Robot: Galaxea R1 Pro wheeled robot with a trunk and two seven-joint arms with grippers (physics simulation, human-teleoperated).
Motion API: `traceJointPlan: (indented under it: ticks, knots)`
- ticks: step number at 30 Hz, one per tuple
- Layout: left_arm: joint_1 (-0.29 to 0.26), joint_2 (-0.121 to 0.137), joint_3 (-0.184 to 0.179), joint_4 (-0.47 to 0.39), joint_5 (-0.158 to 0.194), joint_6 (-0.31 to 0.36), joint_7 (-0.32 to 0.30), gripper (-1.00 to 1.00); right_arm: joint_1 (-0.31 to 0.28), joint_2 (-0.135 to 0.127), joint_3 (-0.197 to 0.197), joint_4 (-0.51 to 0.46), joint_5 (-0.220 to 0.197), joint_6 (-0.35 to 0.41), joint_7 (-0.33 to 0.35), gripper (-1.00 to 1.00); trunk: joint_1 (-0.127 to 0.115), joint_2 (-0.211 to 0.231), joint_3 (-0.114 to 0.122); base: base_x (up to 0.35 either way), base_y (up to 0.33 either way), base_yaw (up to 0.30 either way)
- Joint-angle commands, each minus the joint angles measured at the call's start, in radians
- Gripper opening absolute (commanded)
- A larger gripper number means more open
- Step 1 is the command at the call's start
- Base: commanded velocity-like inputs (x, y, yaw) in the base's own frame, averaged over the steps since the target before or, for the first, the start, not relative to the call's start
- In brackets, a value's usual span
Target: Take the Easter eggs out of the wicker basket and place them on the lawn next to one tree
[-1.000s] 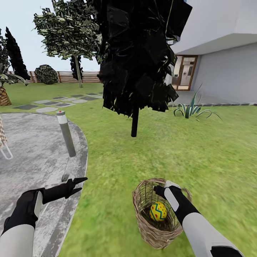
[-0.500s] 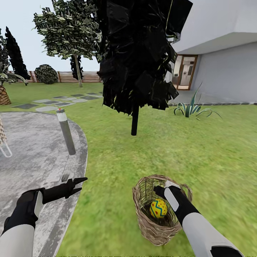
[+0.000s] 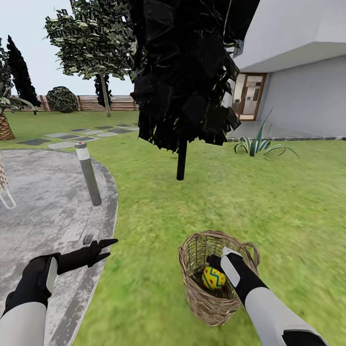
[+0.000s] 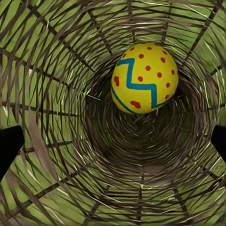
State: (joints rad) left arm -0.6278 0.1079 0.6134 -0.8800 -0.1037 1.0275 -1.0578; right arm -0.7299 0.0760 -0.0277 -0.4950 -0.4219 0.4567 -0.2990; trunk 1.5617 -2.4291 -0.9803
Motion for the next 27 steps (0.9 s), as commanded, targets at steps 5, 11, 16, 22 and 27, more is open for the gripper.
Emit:
traceJointPlan:
  ticks: [5, 11, 16, 22, 27]
  knots:
    - [-0.001, -0.001, 0.003, 0.000, -0.010, 0.007, -0.010, 1.00, -0.001, 0.001, -0.002, -0.002, -0.008, 0.003, -0.006, 1.00, 0.019, -0.036, -0.017, 0.000, 0.000, 0.000]
    - [-0.001, -0.001, 0.003, 0.000, -0.010, 0.007, -0.010, 1.00, -0.002, 0.001, -0.002, -0.002, -0.008, 0.004, -0.006, 1.00, 0.039, -0.071, -0.036, 0.000, 0.000, 0.000]
    - [-0.001, -0.001, 0.003, 0.000, -0.010, 0.008, -0.011, 1.00, -0.002, 0.001, -0.002, -0.002, -0.008, 0.004, -0.006, 1.00, 0.040, -0.072, -0.044, 0.000, 0.000, 0.000]
    - [-0.001, -0.001, 0.003, 0.000, -0.010, 0.008, -0.011, 1.00, -0.002, 0.001, -0.001, -0.001, -0.008, 0.004, -0.006, 1.00, 0.042, -0.073, -0.067, 0.000, 0.000, 0.000]
    - [-0.001, -0.002, 0.003, -0.001, -0.009, 0.008, -0.012, 1.00, -0.002, 0.000, -0.001, -0.002, -0.008, 0.004, -0.006, 1.00, 0.042, -0.073, -0.067, 0.000, 0.000, 0.000]
